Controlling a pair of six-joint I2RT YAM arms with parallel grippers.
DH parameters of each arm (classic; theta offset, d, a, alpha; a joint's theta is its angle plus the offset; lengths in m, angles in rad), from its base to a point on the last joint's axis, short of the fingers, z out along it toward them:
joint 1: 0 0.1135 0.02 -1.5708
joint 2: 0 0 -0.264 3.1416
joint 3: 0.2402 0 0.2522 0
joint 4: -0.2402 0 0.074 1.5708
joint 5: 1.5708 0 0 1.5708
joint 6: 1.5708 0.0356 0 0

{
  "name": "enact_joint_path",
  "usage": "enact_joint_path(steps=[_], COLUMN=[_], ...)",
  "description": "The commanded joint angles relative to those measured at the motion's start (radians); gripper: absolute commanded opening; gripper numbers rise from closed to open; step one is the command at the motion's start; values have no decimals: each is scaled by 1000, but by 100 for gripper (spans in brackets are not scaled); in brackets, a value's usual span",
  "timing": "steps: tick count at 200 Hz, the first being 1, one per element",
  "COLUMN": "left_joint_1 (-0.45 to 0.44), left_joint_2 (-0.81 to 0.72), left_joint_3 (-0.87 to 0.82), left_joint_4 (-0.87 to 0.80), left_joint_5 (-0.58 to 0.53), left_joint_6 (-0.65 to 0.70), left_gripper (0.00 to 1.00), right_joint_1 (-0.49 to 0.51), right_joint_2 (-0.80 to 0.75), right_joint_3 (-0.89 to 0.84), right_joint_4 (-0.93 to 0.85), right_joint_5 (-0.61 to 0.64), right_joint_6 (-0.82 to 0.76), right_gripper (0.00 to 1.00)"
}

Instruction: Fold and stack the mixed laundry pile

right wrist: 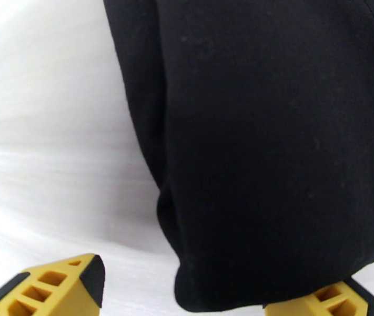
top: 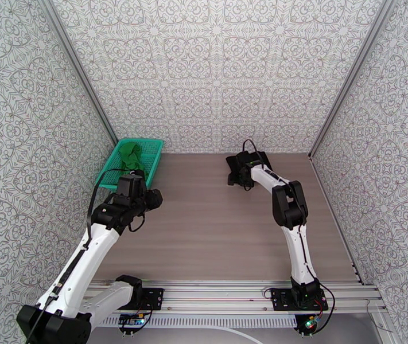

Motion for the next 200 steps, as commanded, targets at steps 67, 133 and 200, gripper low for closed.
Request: enact_joint_path(steps=[67, 133, 200], left_joint_1=[172, 370, 497], left_joint_2=[131, 467, 1020], left_joint_3=[98, 394, 854], left_joint_4=[-23, -26, -193], left_joint_5=[42, 153, 219], left_joint_6=[19, 90, 125], left_gripper=[99, 99, 84], right_joint_1=[-6, 18, 124], right_joint_2=[60, -280, -659], right_joint_3=[25, -348, -758], right_joint_4=[118, 263, 283], right_joint_5=[-158, -350, -346], right_joint_6=[-58, -69, -65], right_gripper=[83, 83, 83])
